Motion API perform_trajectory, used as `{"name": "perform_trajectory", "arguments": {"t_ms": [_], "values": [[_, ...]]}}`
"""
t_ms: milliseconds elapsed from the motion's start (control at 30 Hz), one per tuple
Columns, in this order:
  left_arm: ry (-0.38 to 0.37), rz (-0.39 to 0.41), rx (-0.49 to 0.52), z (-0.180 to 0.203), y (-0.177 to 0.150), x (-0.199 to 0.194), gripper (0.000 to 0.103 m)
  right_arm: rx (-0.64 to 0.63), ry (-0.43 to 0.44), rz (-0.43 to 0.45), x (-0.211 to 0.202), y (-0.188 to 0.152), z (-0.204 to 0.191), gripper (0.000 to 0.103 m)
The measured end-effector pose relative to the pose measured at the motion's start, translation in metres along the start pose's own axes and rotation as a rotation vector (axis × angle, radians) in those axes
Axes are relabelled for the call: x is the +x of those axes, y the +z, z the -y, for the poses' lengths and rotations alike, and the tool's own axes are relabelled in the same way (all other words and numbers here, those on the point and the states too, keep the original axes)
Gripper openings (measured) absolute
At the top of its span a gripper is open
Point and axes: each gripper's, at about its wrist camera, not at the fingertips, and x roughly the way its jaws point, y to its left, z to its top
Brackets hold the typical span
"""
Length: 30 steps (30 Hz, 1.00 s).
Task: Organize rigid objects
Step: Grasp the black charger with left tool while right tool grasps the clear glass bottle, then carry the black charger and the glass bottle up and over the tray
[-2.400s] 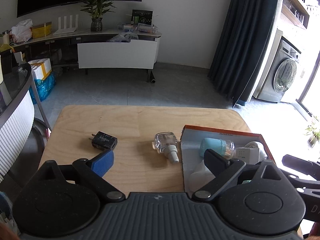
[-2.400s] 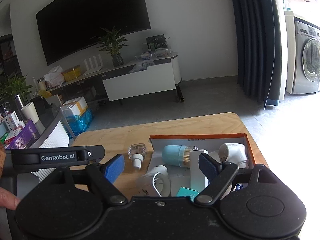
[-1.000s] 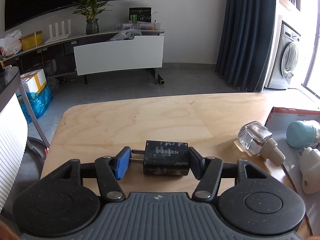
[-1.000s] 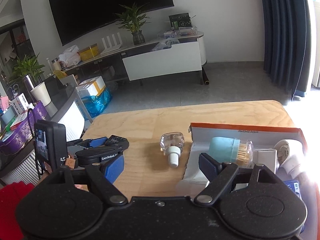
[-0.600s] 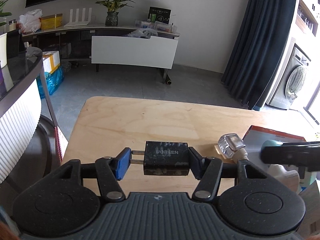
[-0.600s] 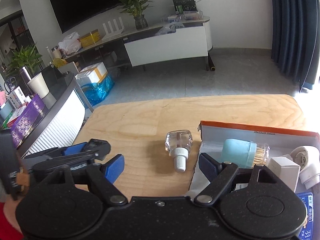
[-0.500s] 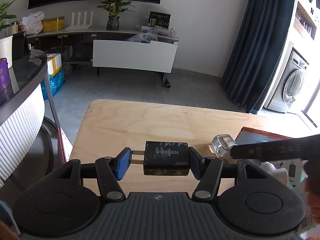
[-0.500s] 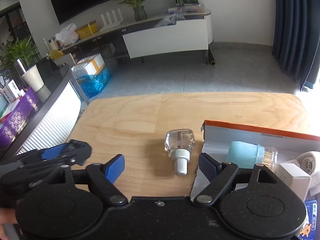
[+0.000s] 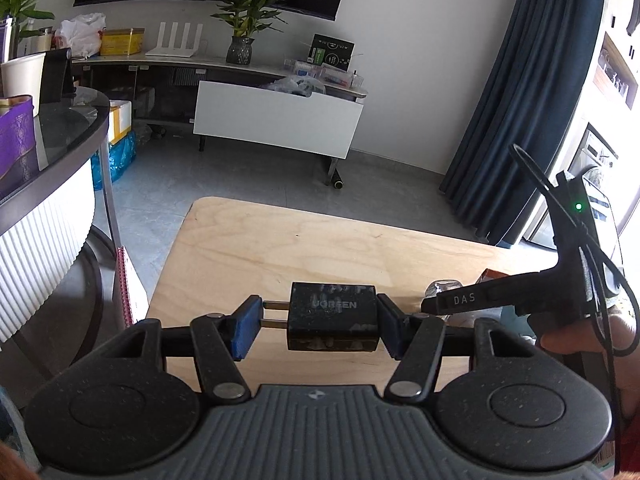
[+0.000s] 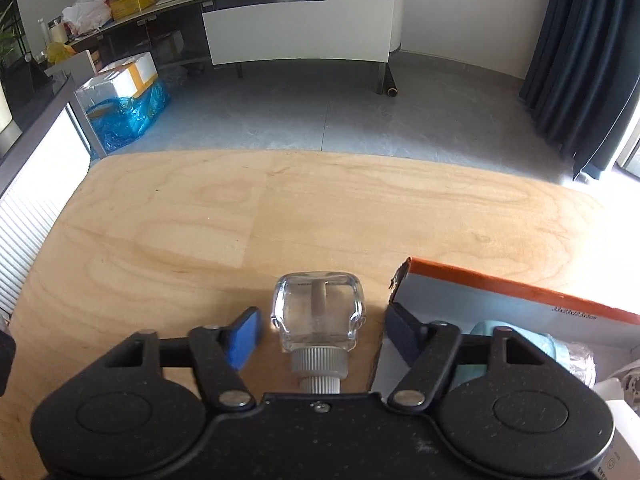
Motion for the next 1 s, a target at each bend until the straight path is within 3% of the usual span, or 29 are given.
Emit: {"name": "perform_trajectory", "arguments": {"t_ms": [233, 600, 1000], "values": [[0.029, 0.014, 0.010, 0.000, -0.005, -0.006, 0.061, 0.003, 0.071, 0.041, -0.020, -0.013, -0.006, 0.059], [0.054, 0.039, 0.037, 0.018, -0.010, -0.036, 0.061, 0.004, 0.179, 0.179, -0.111, -0.045, -0.018, 0.059], [0.058, 0.061, 0.031, 0.045, -0.024, -0.077, 0.061, 0.007, 0.178, 0.274, -0.180, -0.092, -0.019, 0.059]]}}
